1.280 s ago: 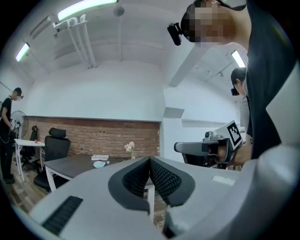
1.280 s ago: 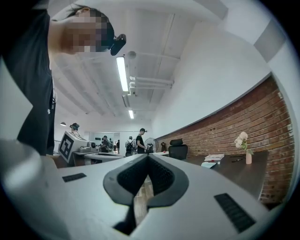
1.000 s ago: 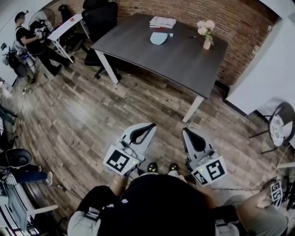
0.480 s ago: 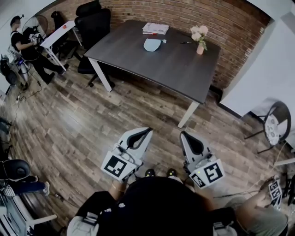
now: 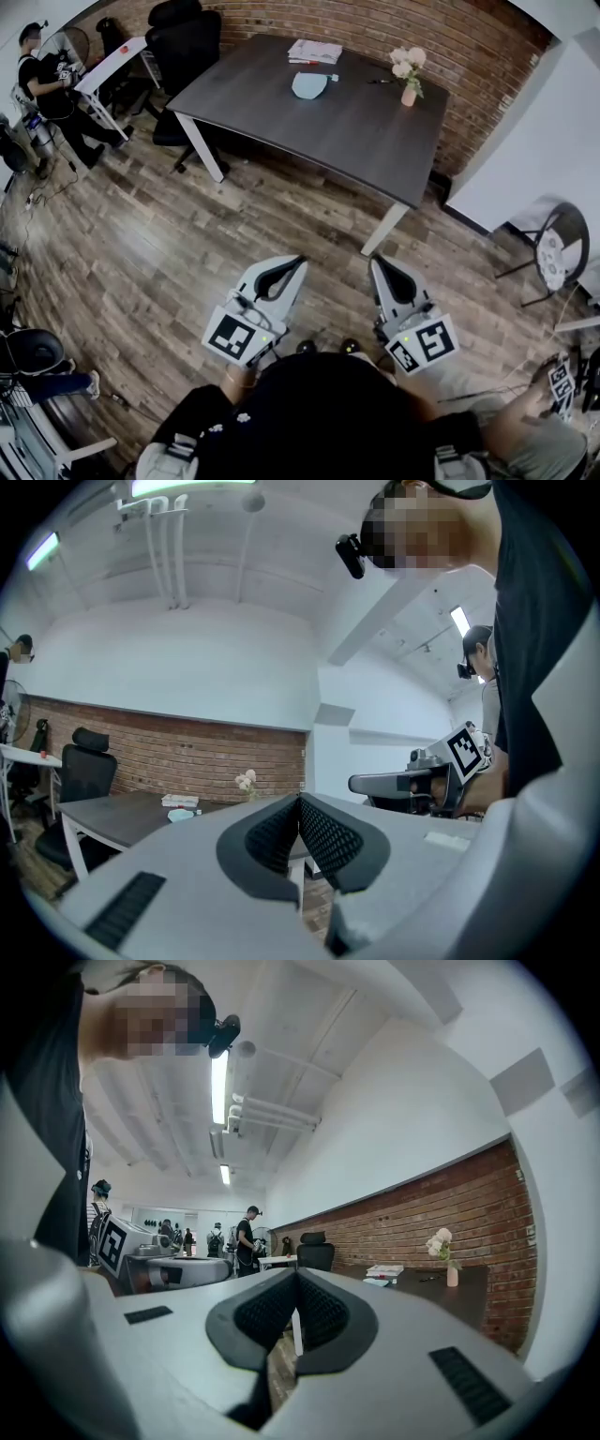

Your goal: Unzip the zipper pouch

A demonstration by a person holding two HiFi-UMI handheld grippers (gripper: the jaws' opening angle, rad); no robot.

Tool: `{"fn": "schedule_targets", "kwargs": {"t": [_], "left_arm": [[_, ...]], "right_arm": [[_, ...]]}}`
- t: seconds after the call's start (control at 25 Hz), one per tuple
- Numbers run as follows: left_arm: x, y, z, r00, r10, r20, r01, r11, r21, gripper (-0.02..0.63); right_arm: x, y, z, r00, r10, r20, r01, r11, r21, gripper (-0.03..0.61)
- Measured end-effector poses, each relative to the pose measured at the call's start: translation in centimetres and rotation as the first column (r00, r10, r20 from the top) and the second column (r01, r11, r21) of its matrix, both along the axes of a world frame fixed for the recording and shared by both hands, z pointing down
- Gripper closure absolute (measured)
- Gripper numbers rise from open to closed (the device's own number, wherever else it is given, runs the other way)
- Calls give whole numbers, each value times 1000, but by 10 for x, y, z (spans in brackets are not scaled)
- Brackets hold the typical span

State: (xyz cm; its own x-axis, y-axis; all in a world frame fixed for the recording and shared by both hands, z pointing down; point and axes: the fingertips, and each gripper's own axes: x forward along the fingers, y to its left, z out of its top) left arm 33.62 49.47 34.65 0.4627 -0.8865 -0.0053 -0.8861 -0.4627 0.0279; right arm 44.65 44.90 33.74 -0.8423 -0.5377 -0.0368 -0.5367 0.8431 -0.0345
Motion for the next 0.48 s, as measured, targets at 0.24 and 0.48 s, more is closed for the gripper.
{"fn": "schedule_targets", "kwargs": {"t": [0.24,0.48], "left_arm": [[-22,-3,2,1000,5,-12,-5,1000,7,611],[-20,-19,9,999,41,-21,-41,999,3,609]], "right_arm": [[-22,-2,-1,1000,9,-5,-9,1000,2,578],[-24,-9,-2,999,33,-12,-33,999,2,578]]}}
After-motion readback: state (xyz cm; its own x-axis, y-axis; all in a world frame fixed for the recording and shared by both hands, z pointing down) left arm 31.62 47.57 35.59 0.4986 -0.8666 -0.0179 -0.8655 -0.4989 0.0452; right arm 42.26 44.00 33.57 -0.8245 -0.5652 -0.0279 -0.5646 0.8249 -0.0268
